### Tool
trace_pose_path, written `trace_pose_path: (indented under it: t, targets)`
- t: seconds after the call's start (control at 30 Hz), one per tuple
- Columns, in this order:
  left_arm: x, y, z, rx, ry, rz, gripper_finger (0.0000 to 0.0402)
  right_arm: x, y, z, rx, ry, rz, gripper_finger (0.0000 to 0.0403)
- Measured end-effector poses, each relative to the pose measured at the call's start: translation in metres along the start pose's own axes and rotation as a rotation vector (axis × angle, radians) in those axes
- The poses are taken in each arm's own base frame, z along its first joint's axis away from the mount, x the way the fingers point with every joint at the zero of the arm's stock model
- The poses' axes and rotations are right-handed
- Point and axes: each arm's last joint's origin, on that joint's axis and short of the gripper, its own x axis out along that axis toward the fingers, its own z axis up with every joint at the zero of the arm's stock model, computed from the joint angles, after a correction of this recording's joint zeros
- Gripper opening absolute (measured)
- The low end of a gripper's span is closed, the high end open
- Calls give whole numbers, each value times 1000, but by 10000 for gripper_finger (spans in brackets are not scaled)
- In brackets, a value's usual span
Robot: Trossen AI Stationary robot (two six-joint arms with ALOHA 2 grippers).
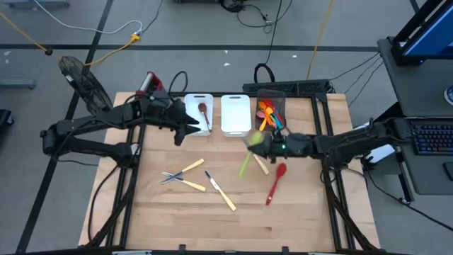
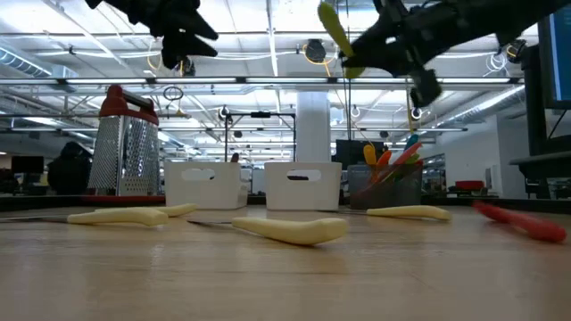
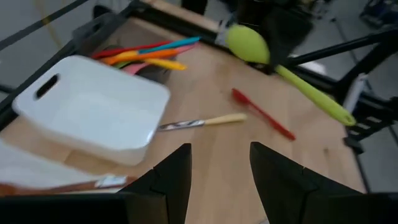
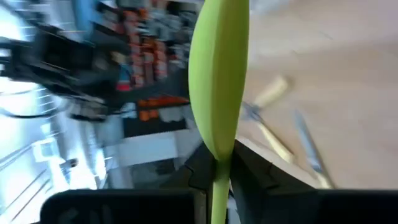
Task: Pick & Place Kitchen Items
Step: Put the green serving spoon into the left white bin
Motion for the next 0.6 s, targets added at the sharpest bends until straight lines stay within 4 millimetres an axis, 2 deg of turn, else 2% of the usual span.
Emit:
trace_pose_path:
  t: [0.17,0.3,0.6]
  targets:
    - [17,-12,1,-19,-2,-63,168,3,13,19,-128,-31,117,28]
    - [43,-20,-2,-54,23,-122,168,8,17,29,-250,-51,181,29]
    - [86,-23,2,-295,14,-362,169,23,7,34,-364,-27,167,29]
